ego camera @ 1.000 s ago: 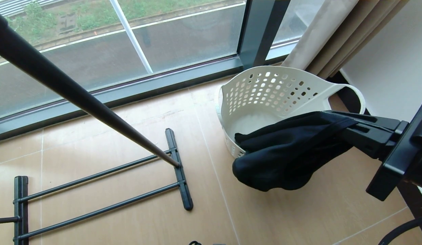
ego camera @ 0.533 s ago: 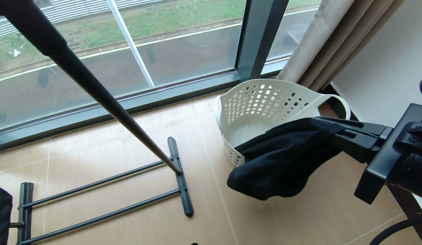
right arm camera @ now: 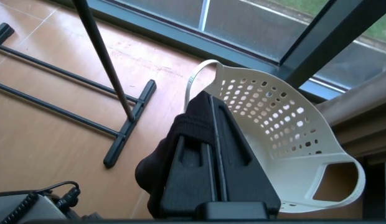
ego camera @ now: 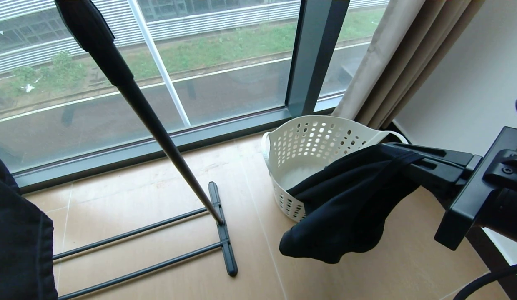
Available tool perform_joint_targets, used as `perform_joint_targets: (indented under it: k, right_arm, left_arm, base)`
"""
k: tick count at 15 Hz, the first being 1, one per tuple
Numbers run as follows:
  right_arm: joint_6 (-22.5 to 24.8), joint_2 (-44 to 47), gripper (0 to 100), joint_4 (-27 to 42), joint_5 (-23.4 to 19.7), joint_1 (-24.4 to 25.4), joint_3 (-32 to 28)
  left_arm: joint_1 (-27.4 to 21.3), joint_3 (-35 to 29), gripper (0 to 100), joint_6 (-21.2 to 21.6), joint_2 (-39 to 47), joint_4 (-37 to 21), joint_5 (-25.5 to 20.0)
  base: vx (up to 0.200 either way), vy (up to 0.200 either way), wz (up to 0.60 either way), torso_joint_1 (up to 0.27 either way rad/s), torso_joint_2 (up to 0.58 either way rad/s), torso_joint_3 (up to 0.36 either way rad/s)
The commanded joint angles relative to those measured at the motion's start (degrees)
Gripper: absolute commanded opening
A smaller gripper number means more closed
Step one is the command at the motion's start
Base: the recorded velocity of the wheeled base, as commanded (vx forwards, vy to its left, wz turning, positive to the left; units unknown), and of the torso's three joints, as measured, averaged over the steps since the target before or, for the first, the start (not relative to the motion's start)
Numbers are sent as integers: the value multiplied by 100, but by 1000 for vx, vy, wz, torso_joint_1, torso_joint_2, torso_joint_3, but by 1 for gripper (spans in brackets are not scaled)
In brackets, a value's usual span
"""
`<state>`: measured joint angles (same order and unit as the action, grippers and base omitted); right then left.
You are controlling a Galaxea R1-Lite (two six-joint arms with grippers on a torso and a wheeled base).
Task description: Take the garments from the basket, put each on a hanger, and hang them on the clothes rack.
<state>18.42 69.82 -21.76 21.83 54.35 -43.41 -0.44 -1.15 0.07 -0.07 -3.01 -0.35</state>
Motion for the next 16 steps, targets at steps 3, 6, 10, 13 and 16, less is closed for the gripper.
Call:
perform_joint_targets:
  k: [3,6,10,13,16]
  right_arm:
    - [4,15,0,-4,5,-3,8]
    - [4,15,0,-4,5,6,8]
    - [4,15,0,-4,5,-3,-1]
    - [4,15,0,-4,5,-3,-10]
    - [4,23,0,-4,-4,-3,8]
  left_arm:
    - [0,0,100,-7,7,2,0]
    - [0,0,100,-7,7,2,9]
    - [0,0,100,-7,7,2,9]
    - [0,0,100,-7,7,2,9]
    - [0,0,100,-16,7,2,9]
  base:
    - [0,0,0,1,2,204]
    - [0,0,0,2,-2,203]
    - [0,0,0,4,4,204]
    - [0,0,0,-1,1,203]
    - [0,0,0,2,1,204]
